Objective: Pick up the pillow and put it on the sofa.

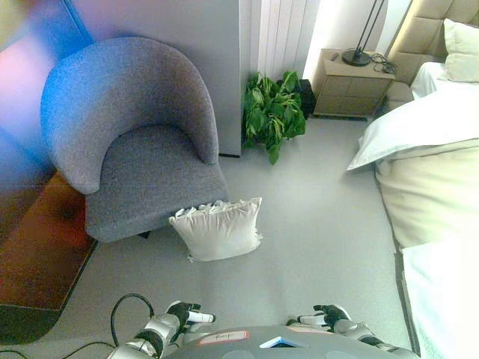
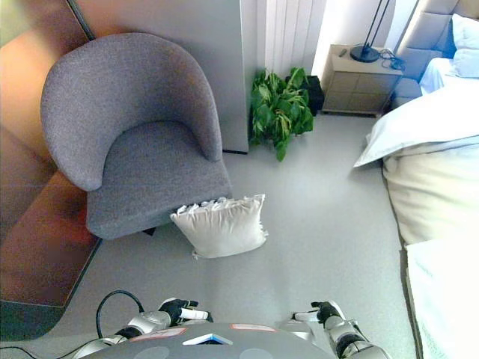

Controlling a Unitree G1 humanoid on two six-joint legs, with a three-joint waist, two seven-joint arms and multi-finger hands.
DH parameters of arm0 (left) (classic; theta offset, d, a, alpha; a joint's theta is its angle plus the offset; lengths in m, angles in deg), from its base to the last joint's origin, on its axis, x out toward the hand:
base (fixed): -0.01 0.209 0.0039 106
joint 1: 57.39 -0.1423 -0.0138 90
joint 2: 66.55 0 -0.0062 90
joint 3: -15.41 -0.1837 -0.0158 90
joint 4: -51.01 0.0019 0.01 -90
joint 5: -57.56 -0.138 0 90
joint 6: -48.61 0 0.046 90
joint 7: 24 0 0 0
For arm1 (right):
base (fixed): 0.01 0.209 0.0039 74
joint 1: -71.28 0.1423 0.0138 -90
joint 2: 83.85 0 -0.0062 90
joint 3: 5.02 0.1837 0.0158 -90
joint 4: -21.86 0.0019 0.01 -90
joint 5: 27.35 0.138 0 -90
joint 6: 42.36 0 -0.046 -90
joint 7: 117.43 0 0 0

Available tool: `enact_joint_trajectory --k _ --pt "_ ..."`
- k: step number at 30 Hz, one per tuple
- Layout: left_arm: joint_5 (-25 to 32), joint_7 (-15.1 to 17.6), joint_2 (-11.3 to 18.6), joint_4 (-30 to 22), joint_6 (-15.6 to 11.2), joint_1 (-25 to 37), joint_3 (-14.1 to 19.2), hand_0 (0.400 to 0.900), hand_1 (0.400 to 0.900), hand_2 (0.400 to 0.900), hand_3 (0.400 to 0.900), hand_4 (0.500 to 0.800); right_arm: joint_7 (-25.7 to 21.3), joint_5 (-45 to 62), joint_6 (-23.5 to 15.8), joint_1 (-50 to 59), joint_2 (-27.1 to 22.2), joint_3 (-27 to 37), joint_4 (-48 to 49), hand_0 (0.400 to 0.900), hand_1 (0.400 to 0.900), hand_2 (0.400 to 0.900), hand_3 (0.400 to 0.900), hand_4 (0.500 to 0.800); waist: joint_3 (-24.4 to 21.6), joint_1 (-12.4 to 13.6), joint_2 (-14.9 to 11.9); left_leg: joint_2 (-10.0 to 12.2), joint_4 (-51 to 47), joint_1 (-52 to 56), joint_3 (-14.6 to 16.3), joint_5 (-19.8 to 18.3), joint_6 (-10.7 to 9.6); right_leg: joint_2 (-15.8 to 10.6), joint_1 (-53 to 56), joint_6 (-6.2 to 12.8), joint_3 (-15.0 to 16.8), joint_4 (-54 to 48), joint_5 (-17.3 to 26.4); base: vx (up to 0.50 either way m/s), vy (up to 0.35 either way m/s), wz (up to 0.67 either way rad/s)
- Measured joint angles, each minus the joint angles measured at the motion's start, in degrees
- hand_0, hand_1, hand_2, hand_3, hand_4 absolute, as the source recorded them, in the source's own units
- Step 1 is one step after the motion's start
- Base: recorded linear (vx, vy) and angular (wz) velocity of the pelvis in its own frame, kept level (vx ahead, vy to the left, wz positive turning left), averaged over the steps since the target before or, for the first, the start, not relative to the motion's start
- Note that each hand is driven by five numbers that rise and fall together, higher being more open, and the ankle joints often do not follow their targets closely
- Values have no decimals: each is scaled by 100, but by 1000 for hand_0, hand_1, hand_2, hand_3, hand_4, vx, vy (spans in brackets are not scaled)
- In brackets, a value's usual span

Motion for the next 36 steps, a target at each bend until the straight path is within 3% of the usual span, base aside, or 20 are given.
enact_joint_trajectory --k 5,9,12,14,16,19,20,21,22,23,25,27,29,33,36 --pt "122 150 -8 -21 -3 31 -9 900 900 900 900 800 6 159 39 18 11 -2 -3 900 900 900 900 800 4 3 -6 63 6 1 92 2 0 69 -115 -3 130 32 -3 -8 -223 -14" --pt "931 417 3 28 -22 79 90 900 900 900 900 800 5 240 -14 172 32 7 7 900 900 900 900 800 211 -10 -61 202 457 -279 154 -1 18 218 -447 -136 403 304 -129 -38 -229 -33" --pt "1634 737 98 132 -374 163 424 900 900 900 900 800 33 139 -5 375 78 -6 -4 900 900 900 900 800 534 80 -295 286 1844 -881 -95 79 48 186 -599 -354 622 610 -251 102 -5 -41" --pt "1998 718 119 99 -628 213 580 900 900 900 900 800 38 111 1 412 21 -2 -100 900 900 900 900 800 650 162 -365 267 2608 -1375 -363 184 -181 55 -462 -493 754 534 -210 239 133 -17" --pt "2087 603 58 128 -692 222 602 900 900 900 900 800 55 111 -20 464 -122 5 -190 900 900 900 900 800 716 176 -208 229 2127 -1448 -241 167 -224 18 -452 -525 677 476 -187 335 162 -15" --pt "2229 475 -67 300 -787 227 802 900 900 900 900 800 81 -19 -170 452 -253 -5 -283 900 900 900 900 800 726 182 -57 212 1007 -1499 48 175 -241 -25 -458 -519 251 308 -192 412 143 -13" --pt "2253 462 -163 395 -793 222 961 900 900 900 900 800 112 -83 -221 441 -325 -76 -304 900 900 900 900 800 688 300 124 254 733 -1457 323 -84 -117 148 -324 -466 270 81 -200 425 175 11" --pt "2250 450 -234 417 -776 258 963 900 900 900 900 800 155 -74 -261 425 -420 -63 -308 900 900 900 900 800 709 373 347 423 583 -1483 339 -166 -35 366 -352 -408 328 312 -208 405 170 11" --pt "2247 400 -147 408 -824 244 975 900 900 900 900 800 126 -71 -271 462 -321 14 -328 900 900 900 900 800 792 386 252 512 662 -1456 455 304 -41 375 -398 -317 306 1055 -640 450 163 10" --pt "2243 390 -50 402 -854 218 1016 900 900 900 900 800 130 -77 -296 440 -198 5 -324 900 900 900 900 800 811 329 166 523 710 -1462 533 340 -37 341 -372 -316 313 1230 -876 397 142 0" --pt "2246 375 -4 376 -855 212 1137 900 900 900 900 800 122 -99 -290 392 -89 6 -336 900 900 900 900 800 745 355 -39 505 817 -1469 715 378 -26 256 -135 -300 322 988 -950 557 230 -22" --pt "2246 310 -11 390 -868 184 1226 900 900 900 900 800 120 -297 -241 429 -82 8 -457 900 900 900 900 800 699 404 -114 276 737 -1397 787 443 14 65 59 -207 435 829 -995 545 275 -16" --pt "2243 289 10 364 -836 214 1258 900 900 900 900 800 120 -345 -194 441 -20 26 -573 900 900 900 900 800 692 522 -224 9 746 -1233 927 595 374 -129 221 -67 782 668 -1014 482 228 27" --pt "2168 286 253 358 -594 251 1380 900 900 900 900 800 169 -465 -183 481 376 2 -608 900 900 900 900 800 651 699 -491 -145 1259 -1239 886 29 453 -332 319 -15 591 1014 -956 408 202 51" --pt "2017 181 256 405 -420 383 1108 900 900 900 900 800 118 -429 -129 454 357 9 -552 900 900 900 900 800 505 641 -608 -345 1045 -1100 704 -41 569 -548 -18 -47 470 2038 -934 360 104 42"
